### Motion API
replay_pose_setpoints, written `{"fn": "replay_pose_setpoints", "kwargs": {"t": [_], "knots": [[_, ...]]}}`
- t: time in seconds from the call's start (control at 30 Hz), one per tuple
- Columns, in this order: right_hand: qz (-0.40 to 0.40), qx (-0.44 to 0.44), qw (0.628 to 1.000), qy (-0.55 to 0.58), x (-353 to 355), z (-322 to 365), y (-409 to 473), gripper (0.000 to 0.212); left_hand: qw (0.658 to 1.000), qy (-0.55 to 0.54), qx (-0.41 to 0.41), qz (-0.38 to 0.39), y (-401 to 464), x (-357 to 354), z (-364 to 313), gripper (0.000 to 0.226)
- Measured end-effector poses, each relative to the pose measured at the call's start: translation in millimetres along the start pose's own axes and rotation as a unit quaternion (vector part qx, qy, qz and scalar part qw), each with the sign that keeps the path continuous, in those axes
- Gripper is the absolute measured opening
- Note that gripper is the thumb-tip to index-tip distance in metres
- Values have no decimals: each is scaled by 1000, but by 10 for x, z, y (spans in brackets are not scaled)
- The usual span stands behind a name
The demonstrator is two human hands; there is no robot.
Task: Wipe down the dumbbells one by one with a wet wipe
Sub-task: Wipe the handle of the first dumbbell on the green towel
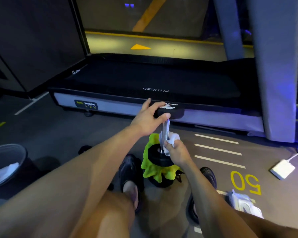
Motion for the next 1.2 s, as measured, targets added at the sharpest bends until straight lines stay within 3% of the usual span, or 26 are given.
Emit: {"fn": "replay_pose_setpoints", "kwargs": {"t": [0.07,0.13,0.17,0.27,0.33,0.43,0.63,0.77,0.9,1.0,1.07,1.13,1.2], "knots": [[0,5,1000,9,-22,-24,10,38,996,-59,70,22,-21,31,72,117],[10,15,1000,3,-8,14,-53,25,989,-69,122,51,-35,36,212,137],[-1,21,1000,0,-2,22,-69,26,988,-68,126,64,-37,0,289,124],[-36,20,998,-38,-12,22,-74,48,981,-148,109,59,3,-266,395,42],[-45,14,997,-55,-49,40,-68,50,972,-211,97,33,55,-494,422,24],[-65,39,996,-37,-85,76,-63,45,959,-262,111,-15,167,-743,512,18],[-139,76,987,39,-107,-76,-10,59,919,-384,72,-54,185,-844,630,21],[-189,90,972,105,-9,-47,-72,47,901,-418,61,-100,-124,-651,844,20],[-124,73,977,156,-172,43,-117,58,910,-377,86,-151,-463,-307,1305,17],[-43,44,979,193,-508,-52,-138,46,921,-309,152,-184,-640,-246,1819,20],[0,22,979,202,-752,-222,-161,48,919,-280,206,-185,-689,-334,2166,22],[34,-2,980,198,-1005,-389,-207,67,915,-257,263,-165,-693,-490,2464,27],[83,-19,979,185,-1240,-505,-263,101,905,-247,318,-141,-672,-681,2723,30]]}}
Point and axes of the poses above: each hand's wrist, its own y-axis towards the middle knuckle, its own x-axis out of the back of the hand, z = x × y, the point moved 2 cm from there along y, towards the middle knuckle, and after that the axes turned 3 degrees about x, right-handed, at the moved point
